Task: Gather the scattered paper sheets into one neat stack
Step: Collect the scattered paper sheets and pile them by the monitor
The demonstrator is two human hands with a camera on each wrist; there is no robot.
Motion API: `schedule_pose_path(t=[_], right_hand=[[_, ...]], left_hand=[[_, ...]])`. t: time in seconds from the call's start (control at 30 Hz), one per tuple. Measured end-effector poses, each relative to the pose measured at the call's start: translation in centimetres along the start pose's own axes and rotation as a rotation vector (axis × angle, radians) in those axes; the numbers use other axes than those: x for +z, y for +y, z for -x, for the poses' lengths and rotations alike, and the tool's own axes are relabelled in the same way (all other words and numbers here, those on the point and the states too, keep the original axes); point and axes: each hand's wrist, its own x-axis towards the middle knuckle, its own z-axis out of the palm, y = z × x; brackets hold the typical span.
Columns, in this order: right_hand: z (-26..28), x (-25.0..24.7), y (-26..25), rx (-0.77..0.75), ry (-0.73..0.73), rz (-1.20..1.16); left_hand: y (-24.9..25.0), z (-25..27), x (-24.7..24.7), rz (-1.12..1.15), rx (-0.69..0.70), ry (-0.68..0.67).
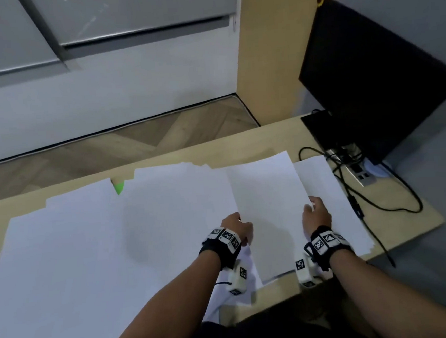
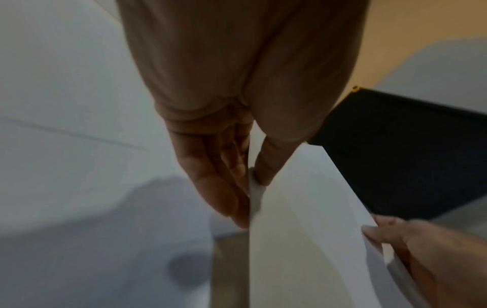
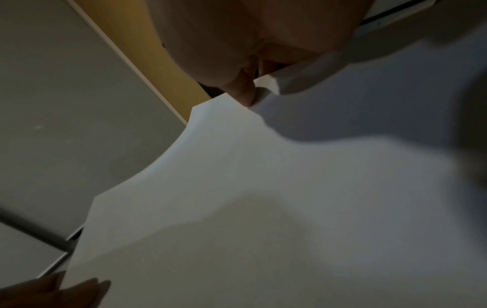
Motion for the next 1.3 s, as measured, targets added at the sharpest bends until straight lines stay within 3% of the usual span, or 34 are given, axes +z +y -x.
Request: schedule_pose_path(t=[0.17,0.33,0.53,0.63,0.8,0.9,1.0,1.07,1.3], right_hand=[[-4.6,-3.6,2.4,0.023,0.017,0.125],[-7.4,-4.5,4.7,0.033,0.006,0.210],[-8.9,-4.4,5.7,-0.001,0.019,0.252],[-8.9,-4.1,6.1,-0.008,0.020,0.259],[-7.6,-2.8,6.0,-0.097,-0.035,0.468],[-6.4,-1.4,5.6,-0.162,-0.050,0.462],[-5.1,0.5,4.3,-0.152,-0.156,0.420],[-4.2,1.7,3.5,-0.142,-0.216,0.508],[-1.2,5.1,1.7,-0.071,-0.214,0.652]], left_hand=[[3.5,-1.6,5.3,-0.144,0.043,0.059],[3.7,-3.1,8.9,-0.182,0.021,0.067],[4.1,-3.3,10.2,-0.227,0.072,0.069],[4.0,-3.0,10.2,-0.290,0.075,0.003],[3.1,-3.3,10.2,-0.288,0.133,-0.038],[2.4,-2.7,8.9,-0.157,0.154,0.021],[0.9,-1.6,6.0,0.014,0.162,0.162],[-0.9,-0.7,3.1,0.077,0.150,0.265],[-9.3,3.6,-8.1,0.158,0.013,0.512]])
